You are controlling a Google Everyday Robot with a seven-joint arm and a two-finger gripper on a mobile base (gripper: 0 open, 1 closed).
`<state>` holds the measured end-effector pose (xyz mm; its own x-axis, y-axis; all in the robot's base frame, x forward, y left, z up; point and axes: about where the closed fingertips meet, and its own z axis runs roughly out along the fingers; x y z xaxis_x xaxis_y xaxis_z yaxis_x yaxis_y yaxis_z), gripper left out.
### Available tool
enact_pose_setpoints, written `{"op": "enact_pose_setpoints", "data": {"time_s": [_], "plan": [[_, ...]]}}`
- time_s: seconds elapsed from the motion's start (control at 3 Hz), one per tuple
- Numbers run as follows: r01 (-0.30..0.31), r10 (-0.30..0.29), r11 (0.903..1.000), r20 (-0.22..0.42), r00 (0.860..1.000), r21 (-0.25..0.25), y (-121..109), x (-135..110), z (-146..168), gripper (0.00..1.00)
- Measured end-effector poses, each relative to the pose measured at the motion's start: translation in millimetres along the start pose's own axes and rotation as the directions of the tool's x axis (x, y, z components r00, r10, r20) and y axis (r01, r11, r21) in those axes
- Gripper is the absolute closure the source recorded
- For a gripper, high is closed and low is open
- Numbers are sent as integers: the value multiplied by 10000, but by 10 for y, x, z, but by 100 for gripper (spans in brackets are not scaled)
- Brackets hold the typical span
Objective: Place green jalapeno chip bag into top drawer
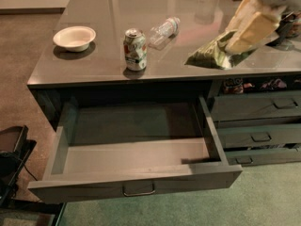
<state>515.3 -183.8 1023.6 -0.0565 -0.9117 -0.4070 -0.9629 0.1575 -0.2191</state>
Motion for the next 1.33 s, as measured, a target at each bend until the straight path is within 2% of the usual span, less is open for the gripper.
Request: {"op": "enact_pose_setpoints", "data": {"time_s": [0.33, 0.67, 1.0, 1.33], "plan": [[-388, 427, 9981, 835, 9956, -484, 200, -47, -52, 100], [-392, 414, 9989, 953, 9946, -247, 142, -84, -51, 100], [-256, 315, 9980, 1044, 9940, -574, 252, -46, 133, 100], [-153, 321, 9906, 1229, 9919, -1358, 571, -11, 433, 100]]}}
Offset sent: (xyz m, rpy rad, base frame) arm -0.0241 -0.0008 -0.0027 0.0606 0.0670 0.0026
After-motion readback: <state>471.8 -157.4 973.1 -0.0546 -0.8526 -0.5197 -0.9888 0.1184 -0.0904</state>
